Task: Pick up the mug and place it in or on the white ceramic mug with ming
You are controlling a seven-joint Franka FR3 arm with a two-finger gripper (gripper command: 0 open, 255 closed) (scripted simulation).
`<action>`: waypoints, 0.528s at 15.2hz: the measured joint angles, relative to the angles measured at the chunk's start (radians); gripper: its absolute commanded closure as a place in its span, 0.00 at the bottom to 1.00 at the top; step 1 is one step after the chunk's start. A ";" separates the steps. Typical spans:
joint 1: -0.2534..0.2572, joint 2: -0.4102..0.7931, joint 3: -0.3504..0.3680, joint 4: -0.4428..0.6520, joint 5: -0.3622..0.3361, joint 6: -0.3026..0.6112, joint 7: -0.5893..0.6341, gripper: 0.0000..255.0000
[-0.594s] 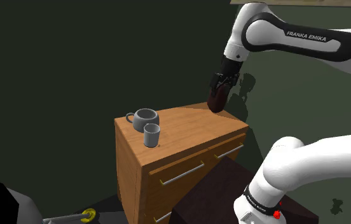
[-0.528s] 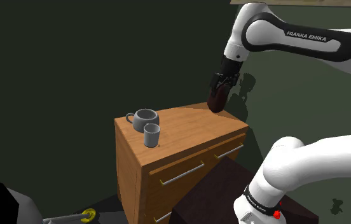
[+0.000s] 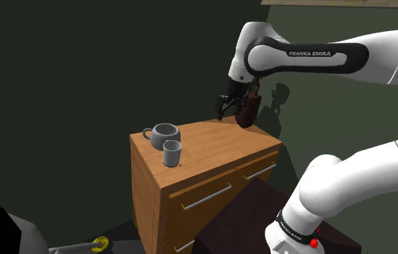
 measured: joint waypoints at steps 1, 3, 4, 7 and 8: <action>0.004 0.027 0.013 -0.001 0.004 0.027 0.016 0.00; 0.013 0.088 0.039 0.013 0.010 0.071 0.051 0.00; 0.015 0.112 0.050 0.006 0.011 0.101 0.065 0.00; 0.025 0.212 0.088 0.027 0.012 0.174 0.117 0.00; 0.026 0.253 0.098 0.043 0.009 0.198 0.132 0.00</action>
